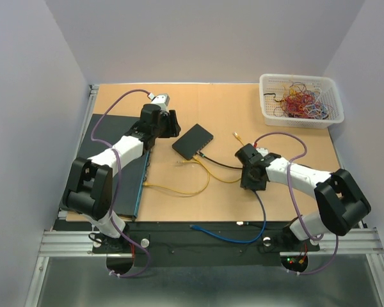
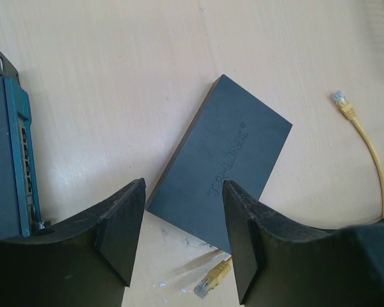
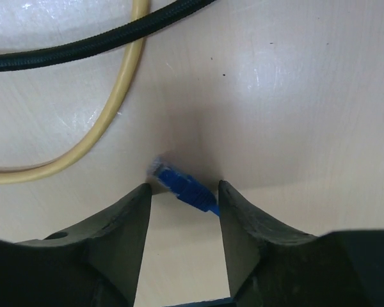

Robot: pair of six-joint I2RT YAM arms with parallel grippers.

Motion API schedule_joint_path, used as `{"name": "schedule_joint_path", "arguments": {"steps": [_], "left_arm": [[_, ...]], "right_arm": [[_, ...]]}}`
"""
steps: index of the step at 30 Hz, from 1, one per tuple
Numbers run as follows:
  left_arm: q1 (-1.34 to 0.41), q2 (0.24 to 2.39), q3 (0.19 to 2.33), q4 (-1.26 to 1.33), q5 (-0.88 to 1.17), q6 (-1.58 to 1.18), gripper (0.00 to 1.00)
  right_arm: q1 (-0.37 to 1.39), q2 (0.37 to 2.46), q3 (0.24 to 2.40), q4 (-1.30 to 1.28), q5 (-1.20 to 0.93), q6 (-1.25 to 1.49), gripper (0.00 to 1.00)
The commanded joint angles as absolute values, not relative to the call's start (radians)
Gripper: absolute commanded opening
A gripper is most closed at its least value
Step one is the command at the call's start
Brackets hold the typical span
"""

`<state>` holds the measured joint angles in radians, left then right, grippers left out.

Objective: Insert the plug into the switch port

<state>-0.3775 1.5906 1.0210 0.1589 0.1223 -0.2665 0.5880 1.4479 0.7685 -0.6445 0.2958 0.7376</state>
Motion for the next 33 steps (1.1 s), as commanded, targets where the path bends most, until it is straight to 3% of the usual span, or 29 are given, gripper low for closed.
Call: {"name": "schedule_joint_path", "arguments": {"steps": [1,2,7,8,16,22,26,30,33], "left_arm": [[-0.370,1.562,1.017,0.187,0.120,-0.253,0.62],[-0.370,1.560,1.016,0.187,0.121,-0.253,0.62],[-0.370,1.555,1.015,0.187,0.117,-0.259,0.62],[-0.371,1.552,1.015,0.187,0.118,-0.261,0.62],[-0.374,1.499,1.006,0.189,0.144,-0.291,0.59],[-0.393,1.379,0.913,0.326,0.274,-0.350,0.59],[-0.400,1.283,0.789,0.550,0.549,-0.451,0.59],[-0.413,1.229,0.596,0.998,0.751,-0.632,0.57],[-0.432,1.198,0.519,1.278,0.836,-0.761,0.53]], "right_arm": [[0.577,1.439,0.719,-0.592,0.270,0.739,0.47],[0.578,1.440,0.716,-0.589,0.253,0.736,0.36],[0.578,1.410,0.707,-0.568,0.235,0.726,0.03],[0.578,1.404,0.709,-0.561,0.223,0.715,0.00],[0.595,1.235,0.700,-0.422,0.120,0.580,0.01],[0.600,0.971,0.608,-0.073,-0.207,0.509,0.00],[0.598,0.887,0.505,0.217,-0.440,0.505,0.00],[0.600,0.891,0.446,0.609,-0.627,0.618,0.01],[0.598,0.962,0.457,0.763,-0.733,0.670,0.00]]}}
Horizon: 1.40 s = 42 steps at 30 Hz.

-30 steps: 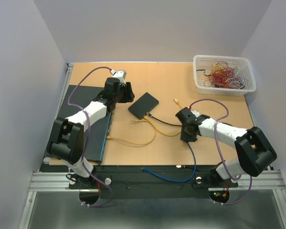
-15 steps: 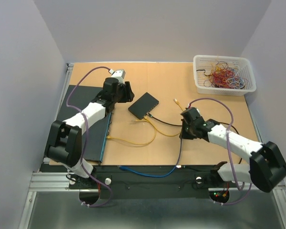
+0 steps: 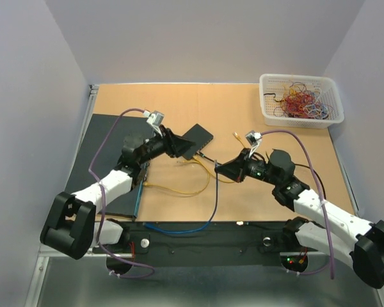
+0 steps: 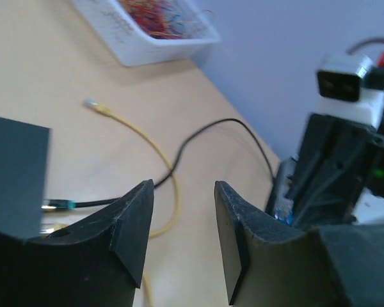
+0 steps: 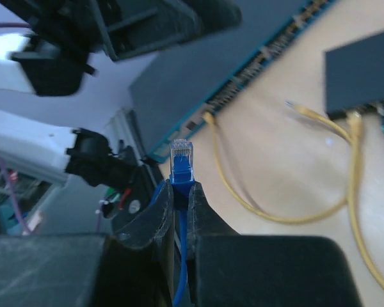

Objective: Insert the plug into the switch port

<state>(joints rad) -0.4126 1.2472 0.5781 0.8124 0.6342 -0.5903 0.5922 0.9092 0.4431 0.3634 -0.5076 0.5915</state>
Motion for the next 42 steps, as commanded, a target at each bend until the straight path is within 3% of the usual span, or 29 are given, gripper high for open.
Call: {"name": "schedule_joint_path", "arguments": {"steps": [1,11,22,32,42], "left_arm": [[-0.437,1.192,0.484,1.322,0.845,-0.790,0.52],[-0.498,1.216,0.387,1.716,0.873,-0.922,0.51],[-0.535,1.281,0.391,1.914,0.871,-1.006,0.51],[-0.537,1.144,0.417,1.599,0.842,-0.839,0.51],[-0.551,1.144,0.428,1.482,0.813,-0.769,0.51]], "right_arm": [[0.600,0.977,0.471,0.785,-0.750,0.693,0.00],[0.598,1.040,0.503,0.883,-0.787,0.742,0.00],[0.598,1.100,0.496,0.943,-0.792,0.784,0.00],[0.598,1.158,0.499,0.992,-0.795,0.799,0.01],[0.600,1.203,0.515,1.071,-0.808,0.836,0.00]]}}
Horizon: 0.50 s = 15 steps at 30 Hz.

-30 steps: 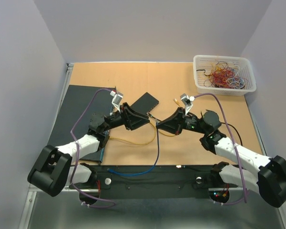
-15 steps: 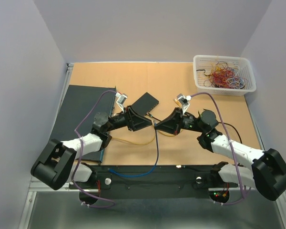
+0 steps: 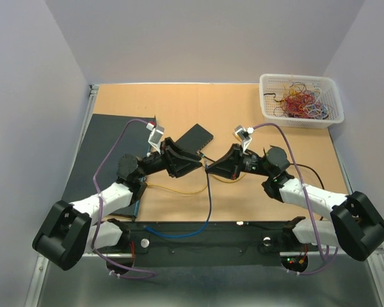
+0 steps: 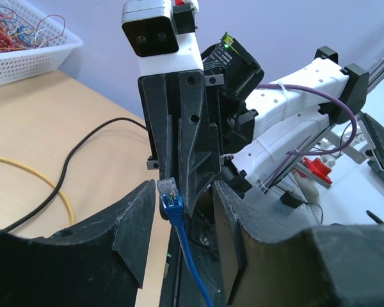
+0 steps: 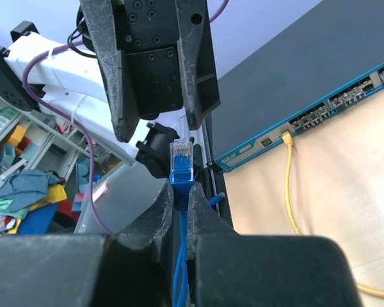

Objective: Insert the plug into the switch port

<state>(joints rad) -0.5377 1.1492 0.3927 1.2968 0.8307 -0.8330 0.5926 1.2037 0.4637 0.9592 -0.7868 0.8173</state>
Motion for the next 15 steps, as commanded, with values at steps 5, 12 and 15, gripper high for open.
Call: {"name": "schedule_joint_path", "arguments": {"steps": [5,12,15], "left_arm": [[-0.561,1.175,0.448,1.427,0.784,-0.723,0.52],[-0.609,1.223,0.477,1.436,0.764,-0.706,0.52],[-0.620,1.226,0.480,1.433,0.749,-0.701,0.51]], "right_arm": [[0.607,1.221,0.532,1.086,-0.813,0.850,0.00],[0.635,1.272,0.546,1.103,-0.802,0.842,0.00],[0.640,1.278,0.546,1.108,-0.796,0.841,0.01]]}}
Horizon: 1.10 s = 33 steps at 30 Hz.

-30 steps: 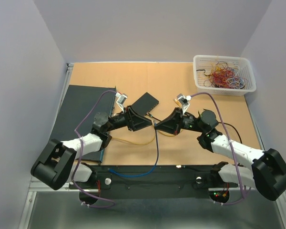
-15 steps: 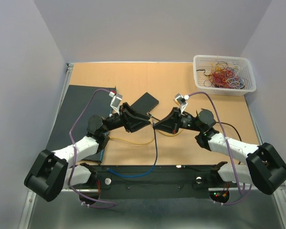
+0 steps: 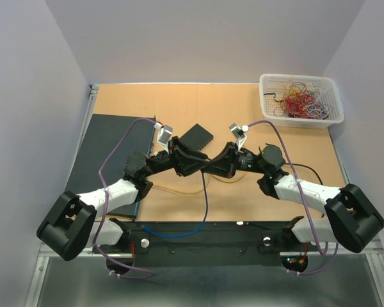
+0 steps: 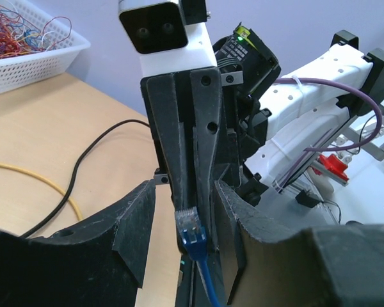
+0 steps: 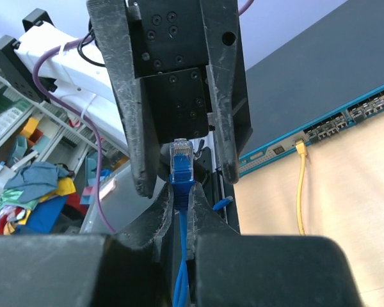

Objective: Insert the plug into the switch port

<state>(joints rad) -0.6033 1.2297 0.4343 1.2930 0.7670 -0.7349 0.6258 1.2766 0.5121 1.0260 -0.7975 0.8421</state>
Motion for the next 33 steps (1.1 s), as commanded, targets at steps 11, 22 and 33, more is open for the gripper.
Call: {"name": "schedule_joint_path", "arguments": {"steps": [11,22,33], "left_arm": [[-0.620,1.126,0.477,1.194,0.675,-0.583,0.13],[-0.621,1.074,0.564,0.818,0.522,-0.546,0.00],[-0.621,1.149,0.712,0.531,0.365,-0.580,0.00]], "right_arm": [[0.640,1.239,0.537,1.106,-0.715,0.836,0.00],[0.641,1.195,0.584,0.961,-0.649,0.764,0.92],[0.669,1.127,0.701,0.422,-0.406,0.500,0.81]]}}
